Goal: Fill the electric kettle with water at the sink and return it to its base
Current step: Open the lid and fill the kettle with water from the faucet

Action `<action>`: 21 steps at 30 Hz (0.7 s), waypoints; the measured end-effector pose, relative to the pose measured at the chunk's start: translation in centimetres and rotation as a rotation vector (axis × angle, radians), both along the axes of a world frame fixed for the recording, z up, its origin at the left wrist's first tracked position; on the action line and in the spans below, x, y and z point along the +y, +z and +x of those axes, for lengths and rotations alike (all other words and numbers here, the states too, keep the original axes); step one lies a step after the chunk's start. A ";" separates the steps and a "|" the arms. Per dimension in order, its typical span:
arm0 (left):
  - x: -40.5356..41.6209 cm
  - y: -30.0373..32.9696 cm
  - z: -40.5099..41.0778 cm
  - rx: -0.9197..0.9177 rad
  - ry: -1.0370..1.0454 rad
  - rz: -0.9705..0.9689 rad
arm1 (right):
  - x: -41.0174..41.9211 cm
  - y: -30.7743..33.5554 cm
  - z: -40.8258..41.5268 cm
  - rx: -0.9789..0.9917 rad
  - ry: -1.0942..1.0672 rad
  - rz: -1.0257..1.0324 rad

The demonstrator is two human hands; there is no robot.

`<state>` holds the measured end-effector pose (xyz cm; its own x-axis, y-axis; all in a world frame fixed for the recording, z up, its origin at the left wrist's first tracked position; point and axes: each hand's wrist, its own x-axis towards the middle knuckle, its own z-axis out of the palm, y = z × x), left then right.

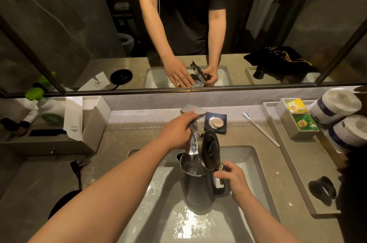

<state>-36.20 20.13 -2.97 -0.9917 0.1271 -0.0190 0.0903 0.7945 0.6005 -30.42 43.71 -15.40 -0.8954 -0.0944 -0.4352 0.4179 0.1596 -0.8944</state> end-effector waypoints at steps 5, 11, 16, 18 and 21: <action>0.0 0.0 0.0 -0.029 -0.008 -0.028 | 0.0 0.0 0.1 -0.009 0.005 -0.014; 0.0 0.0 0.4 -0.026 -0.131 -0.247 | -0.1 0.3 0.1 -0.010 0.015 -0.026; -0.1 0.4 0.1 -0.039 -0.198 -0.278 | 0.0 0.5 0.1 -0.012 0.012 -0.033; -0.1 0.8 -0.1 -0.099 -0.168 -0.185 | 0.1 0.7 0.2 -0.012 0.010 -0.031; 0.4 1.4 0.7 -0.093 0.041 0.131 | 0.3 1.1 0.6 -0.002 -0.008 -0.040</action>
